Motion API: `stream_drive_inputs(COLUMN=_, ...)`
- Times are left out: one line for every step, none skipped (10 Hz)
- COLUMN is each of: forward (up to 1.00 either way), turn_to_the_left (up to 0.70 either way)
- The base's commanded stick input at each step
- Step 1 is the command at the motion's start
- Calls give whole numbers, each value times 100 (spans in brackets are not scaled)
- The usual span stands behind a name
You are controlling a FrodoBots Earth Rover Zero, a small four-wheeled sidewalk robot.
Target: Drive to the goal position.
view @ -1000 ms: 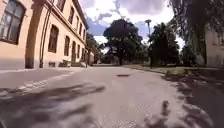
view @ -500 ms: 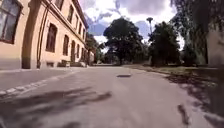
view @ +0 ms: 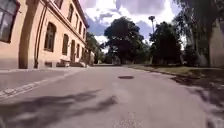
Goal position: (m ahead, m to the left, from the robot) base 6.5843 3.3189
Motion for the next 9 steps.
stream_drive_inputs(forward=85, turn_to_the_left=1)
stream_drive_inputs(forward=85, turn_to_the_left=1)
stream_drive_inputs(forward=85, turn_to_the_left=1)
stream_drive_inputs(forward=85, turn_to_the_left=1)
stream_drive_inputs(forward=85, turn_to_the_left=1)
stream_drive_inputs(forward=85, turn_to_the_left=1)
stream_drive_inputs(forward=85, turn_to_the_left=1)
stream_drive_inputs(forward=85, turn_to_the_left=1)
stream_drive_inputs(forward=85, turn_to_the_left=1)
